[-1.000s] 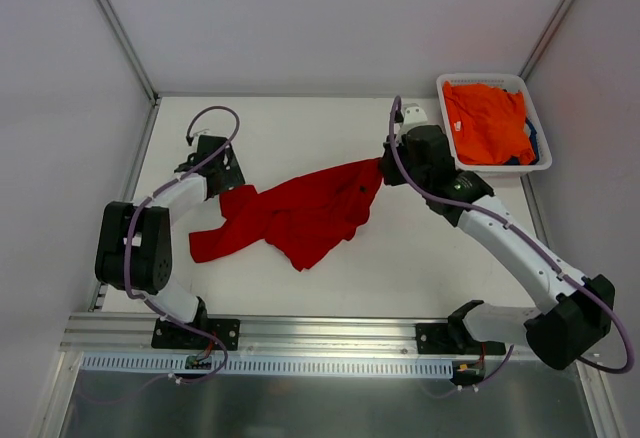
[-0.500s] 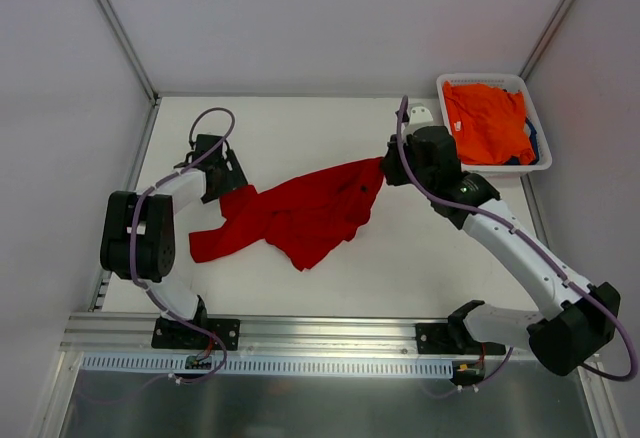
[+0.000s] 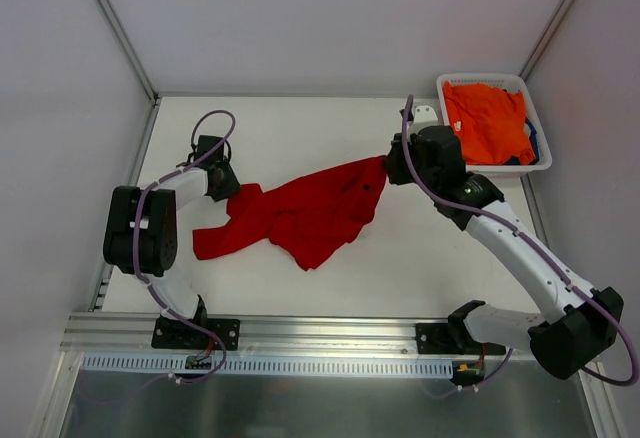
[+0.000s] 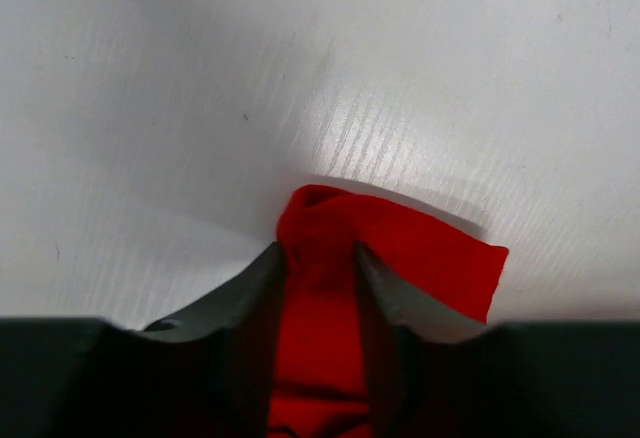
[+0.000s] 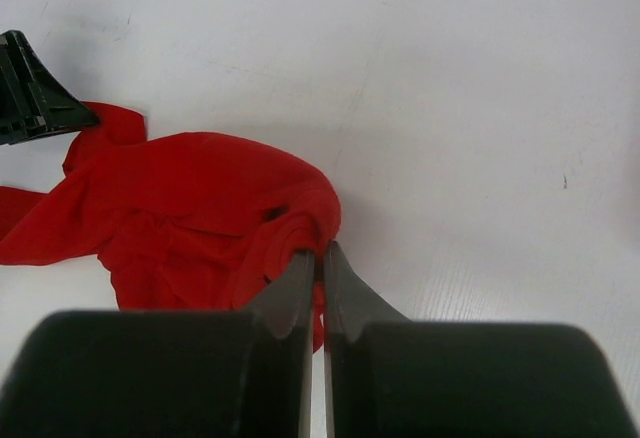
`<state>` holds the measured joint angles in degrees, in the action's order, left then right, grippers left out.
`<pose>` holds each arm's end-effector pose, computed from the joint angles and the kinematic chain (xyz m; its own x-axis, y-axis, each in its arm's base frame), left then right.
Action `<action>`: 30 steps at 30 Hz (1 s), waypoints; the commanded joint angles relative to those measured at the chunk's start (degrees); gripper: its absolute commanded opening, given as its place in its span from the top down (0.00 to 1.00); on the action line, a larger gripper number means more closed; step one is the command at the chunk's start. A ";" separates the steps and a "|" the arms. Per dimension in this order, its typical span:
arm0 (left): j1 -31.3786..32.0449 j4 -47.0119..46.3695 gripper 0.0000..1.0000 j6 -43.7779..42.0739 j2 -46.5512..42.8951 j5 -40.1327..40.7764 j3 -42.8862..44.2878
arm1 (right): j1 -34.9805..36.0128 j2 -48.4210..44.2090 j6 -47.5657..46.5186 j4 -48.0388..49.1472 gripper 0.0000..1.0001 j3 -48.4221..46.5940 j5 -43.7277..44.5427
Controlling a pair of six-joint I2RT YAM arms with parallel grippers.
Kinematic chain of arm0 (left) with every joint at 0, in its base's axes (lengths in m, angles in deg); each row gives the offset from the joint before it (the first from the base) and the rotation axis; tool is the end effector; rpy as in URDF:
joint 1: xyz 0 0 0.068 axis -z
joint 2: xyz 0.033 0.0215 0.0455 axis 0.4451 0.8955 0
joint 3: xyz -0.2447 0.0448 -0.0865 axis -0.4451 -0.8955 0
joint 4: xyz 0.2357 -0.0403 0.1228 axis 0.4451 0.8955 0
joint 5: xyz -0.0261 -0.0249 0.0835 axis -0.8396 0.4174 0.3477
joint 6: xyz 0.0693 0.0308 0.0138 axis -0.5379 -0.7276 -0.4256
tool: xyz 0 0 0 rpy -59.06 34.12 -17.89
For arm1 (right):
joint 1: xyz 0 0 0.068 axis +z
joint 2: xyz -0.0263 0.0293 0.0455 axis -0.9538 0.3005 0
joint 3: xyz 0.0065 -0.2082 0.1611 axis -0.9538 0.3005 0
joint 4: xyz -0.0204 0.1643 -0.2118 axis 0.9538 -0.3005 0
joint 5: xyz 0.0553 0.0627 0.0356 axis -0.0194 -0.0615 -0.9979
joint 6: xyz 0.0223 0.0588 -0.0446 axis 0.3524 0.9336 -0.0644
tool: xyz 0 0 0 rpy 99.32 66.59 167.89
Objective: Fold and stack the t-shirts
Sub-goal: Move the tshirt to the center of the board, then flatten the tshirt out
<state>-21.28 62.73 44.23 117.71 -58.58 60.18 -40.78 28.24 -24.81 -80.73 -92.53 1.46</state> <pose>0.3686 -0.0281 0.1304 -0.6957 -0.4153 -0.5861 -0.3317 0.9095 -0.2507 0.2665 0.1586 0.3443 -0.2809 -0.2038 -0.9378 -0.4670 0.8827 -0.0519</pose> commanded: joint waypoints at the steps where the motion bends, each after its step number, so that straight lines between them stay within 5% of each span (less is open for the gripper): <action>1: -0.49 0.43 0.70 0.75 0.88 -1.00 1.73 | -0.61 -1.83 0.95 2.08 1.00 0.02 -0.86; 5: -0.49 0.60 1.00 0.76 1.06 -0.74 1.82 | -0.61 -1.74 1.04 2.25 1.00 0.38 -0.87; 16: -0.49 2.53 1.00 -0.74 -3.77 0.76 6.55 | -0.61 -1.48 0.25 2.34 1.00 0.20 -0.43; 30: -0.40 5.26 1.00 -6.36 -25.03 3.57 23.61 | -0.70 -1.91 -8.89 -2.05 1.00 -13.86 4.75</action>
<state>-21.28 68.33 40.97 98.41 -57.40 79.08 -41.13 28.11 -29.84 -83.16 -102.13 2.93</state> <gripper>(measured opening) 0.009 0.028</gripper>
